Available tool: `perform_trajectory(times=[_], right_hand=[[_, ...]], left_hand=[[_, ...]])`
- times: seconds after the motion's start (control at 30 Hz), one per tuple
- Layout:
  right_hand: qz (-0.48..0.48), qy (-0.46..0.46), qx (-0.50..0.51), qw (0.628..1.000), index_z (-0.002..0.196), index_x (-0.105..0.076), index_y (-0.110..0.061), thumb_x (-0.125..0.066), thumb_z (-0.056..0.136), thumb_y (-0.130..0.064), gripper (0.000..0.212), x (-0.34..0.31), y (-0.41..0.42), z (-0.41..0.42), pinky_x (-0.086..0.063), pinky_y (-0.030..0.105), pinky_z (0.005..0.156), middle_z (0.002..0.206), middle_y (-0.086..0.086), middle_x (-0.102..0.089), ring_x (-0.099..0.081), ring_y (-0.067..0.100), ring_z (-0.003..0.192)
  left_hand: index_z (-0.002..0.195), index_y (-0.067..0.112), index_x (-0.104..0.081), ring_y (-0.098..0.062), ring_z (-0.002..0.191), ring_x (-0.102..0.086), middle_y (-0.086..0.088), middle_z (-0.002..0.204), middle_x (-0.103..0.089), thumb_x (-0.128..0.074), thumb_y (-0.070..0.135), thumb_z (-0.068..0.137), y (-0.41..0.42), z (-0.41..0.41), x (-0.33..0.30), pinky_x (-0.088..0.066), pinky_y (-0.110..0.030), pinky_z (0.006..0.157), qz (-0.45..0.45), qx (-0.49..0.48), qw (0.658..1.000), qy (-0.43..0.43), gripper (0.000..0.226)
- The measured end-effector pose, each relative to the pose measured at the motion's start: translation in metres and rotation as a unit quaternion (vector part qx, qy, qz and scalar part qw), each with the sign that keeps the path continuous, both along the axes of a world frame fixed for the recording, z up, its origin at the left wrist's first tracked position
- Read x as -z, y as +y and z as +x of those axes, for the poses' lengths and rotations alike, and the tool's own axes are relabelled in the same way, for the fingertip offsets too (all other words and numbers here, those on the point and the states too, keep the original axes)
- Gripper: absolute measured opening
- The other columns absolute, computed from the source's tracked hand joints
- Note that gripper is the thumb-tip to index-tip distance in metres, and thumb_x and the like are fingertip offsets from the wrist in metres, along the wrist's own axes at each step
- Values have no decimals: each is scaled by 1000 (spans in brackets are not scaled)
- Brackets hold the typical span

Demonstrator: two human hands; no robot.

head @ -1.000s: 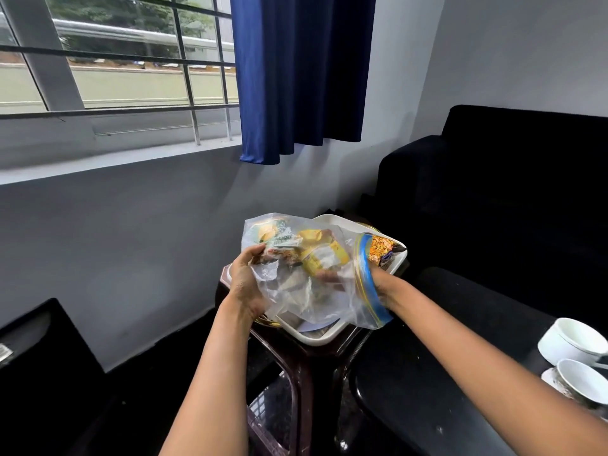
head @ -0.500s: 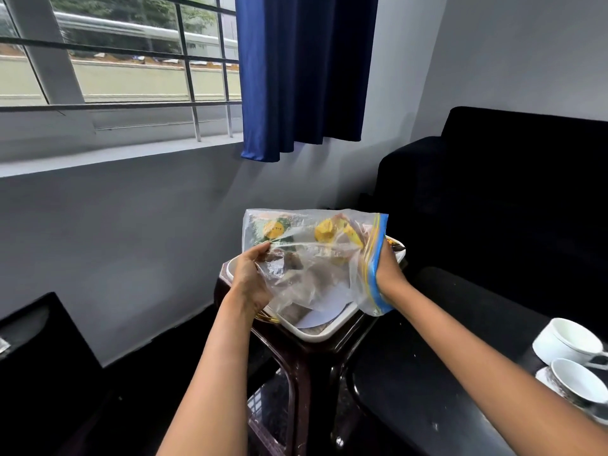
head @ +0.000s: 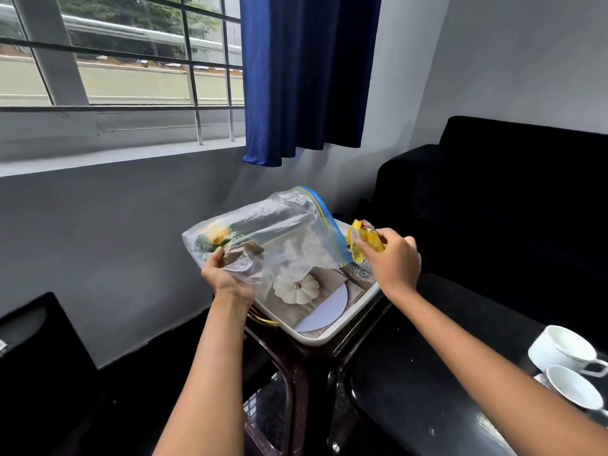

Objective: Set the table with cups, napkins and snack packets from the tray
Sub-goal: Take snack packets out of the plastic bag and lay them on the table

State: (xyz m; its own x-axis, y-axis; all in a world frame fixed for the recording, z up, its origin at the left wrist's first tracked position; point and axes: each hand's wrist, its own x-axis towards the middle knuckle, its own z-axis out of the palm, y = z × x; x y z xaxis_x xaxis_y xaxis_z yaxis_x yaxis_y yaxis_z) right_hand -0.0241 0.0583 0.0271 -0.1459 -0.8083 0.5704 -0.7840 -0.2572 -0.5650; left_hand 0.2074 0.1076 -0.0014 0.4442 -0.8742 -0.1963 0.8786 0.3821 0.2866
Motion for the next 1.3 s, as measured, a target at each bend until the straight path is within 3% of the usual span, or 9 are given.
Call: perform_trajectory(times=[0.23,0.37,0.47,0.63,0.9,1.0,1.1,1.2,1.3], right_hand=[[209,119,-137,961,105,-69,-22,-62,76,-60,49,21,-5,14,-47,34,81,108,7,-50,-55,26,100],[148,53,-161,974,102,-69,-9,-52,92,-21,23,17,-6,13,-34,28,74,99,7,-52,-53,27,103],[129,111,-237,956,112,-67,-14,-51,89,-8,29,17,-5,5,-37,32,98,117,3,-60,-49,25,116],[268,395,-256,841,148,-12,-33,-38,95,-47,61,41,-4,5,3,53,114,159,-4,5,10,22,145],[356,374,-205,831,145,17,-33,-27,87,-69,81,54,-8,21,10,55,112,154,0,27,25,25,142],[335,221,-201,893,146,-27,-27,-40,92,-49,59,39,-7,18,-11,52,114,157,5,-16,-10,28,145],[139,-103,-128,977,99,-69,-20,-53,87,-20,19,19,2,9,-47,39,91,107,6,-68,-60,26,106],[62,-292,-105,949,80,-69,-14,-51,81,-2,21,-11,3,-3,-51,31,70,79,3,-68,-64,20,77],[125,-341,-222,905,96,-66,2,-51,85,6,19,-36,7,-5,-50,18,58,74,3,-64,-60,11,63]], left_hand=[[84,10,-61,-24,65,-62,-9,76,-67,-37,26,90,-1,4,-1,-49,-32,67,7,-18,1000,-14,30],[86,10,-62,-26,70,-61,-10,82,-65,-37,27,90,-1,1,0,-49,-35,71,19,-5,1000,-20,30],[82,10,-63,-25,60,-66,-10,75,-68,-36,28,91,1,-1,0,-51,-32,64,11,0,1000,-12,34],[89,10,-62,-25,75,-61,-9,87,-65,-37,30,92,0,-1,1,-48,-33,70,18,3,1000,16,33],[85,11,-62,-24,67,-62,-8,78,-67,-38,30,90,-2,-1,5,-53,-30,61,21,28,999,-10,31],[87,10,-63,-24,64,-66,-9,79,-68,-38,30,90,0,-1,6,-56,-35,58,3,53,998,-20,32],[96,8,-64,-27,66,-68,-12,81,-71,-39,29,90,0,-2,6,-58,-38,65,-10,78,996,-51,33],[104,7,-63,-31,81,-64,-14,94,-69,-40,29,90,-2,-2,6,-49,-45,88,-10,101,991,-86,35],[96,8,-66,-31,76,-68,-14,87,-72,-43,28,89,-2,-3,9,-58,-44,74,-7,135,983,-127,32]])
